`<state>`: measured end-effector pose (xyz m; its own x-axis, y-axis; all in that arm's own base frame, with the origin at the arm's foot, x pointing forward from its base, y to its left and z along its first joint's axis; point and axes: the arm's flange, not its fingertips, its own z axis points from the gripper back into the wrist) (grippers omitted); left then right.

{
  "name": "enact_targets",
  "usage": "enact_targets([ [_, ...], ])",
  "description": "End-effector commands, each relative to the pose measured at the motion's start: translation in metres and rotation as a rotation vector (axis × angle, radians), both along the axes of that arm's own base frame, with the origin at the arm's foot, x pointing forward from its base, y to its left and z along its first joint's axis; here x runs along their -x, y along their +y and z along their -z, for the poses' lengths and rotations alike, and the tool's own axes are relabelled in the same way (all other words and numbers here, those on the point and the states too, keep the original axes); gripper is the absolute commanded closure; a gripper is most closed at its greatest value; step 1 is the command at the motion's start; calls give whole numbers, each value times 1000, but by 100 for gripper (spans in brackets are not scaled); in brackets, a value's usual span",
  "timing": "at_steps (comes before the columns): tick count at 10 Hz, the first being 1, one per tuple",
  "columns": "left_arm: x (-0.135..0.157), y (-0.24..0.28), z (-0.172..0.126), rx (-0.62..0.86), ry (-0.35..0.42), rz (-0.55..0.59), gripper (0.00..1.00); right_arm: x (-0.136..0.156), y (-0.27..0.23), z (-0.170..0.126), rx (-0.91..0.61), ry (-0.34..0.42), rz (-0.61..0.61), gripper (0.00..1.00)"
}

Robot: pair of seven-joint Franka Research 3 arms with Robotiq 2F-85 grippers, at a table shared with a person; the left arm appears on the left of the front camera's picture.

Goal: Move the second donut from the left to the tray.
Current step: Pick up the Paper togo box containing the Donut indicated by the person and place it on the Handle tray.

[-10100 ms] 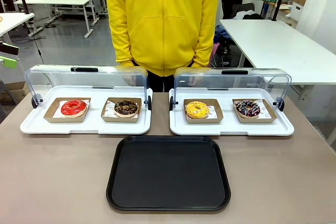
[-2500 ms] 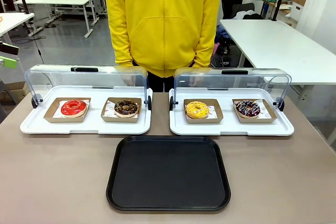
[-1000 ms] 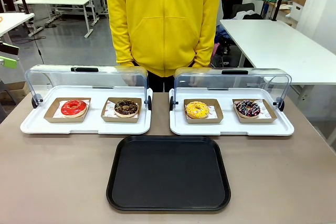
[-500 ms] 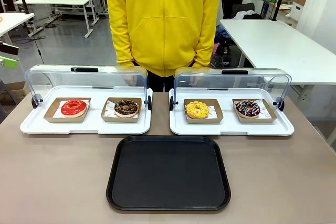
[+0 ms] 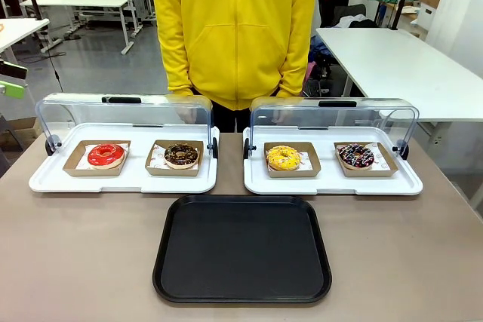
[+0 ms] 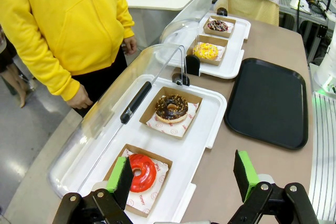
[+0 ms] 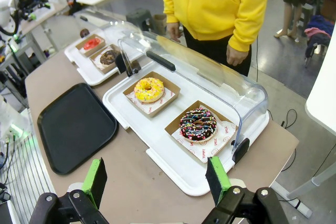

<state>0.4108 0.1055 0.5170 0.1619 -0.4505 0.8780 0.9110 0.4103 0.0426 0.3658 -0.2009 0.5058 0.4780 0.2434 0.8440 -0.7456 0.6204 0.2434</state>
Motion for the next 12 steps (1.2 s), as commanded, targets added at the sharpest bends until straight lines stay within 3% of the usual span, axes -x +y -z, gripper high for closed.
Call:
enact_targets([
  [1, -3, -1, -2, 18, -9, 2, 0, -3, -1, -2, -12, -35, -7, 0],
  [12, -3, -1, -2, 18, -9, 2, 0, -3, -1, -2, -12, -35, -7, 0],
])
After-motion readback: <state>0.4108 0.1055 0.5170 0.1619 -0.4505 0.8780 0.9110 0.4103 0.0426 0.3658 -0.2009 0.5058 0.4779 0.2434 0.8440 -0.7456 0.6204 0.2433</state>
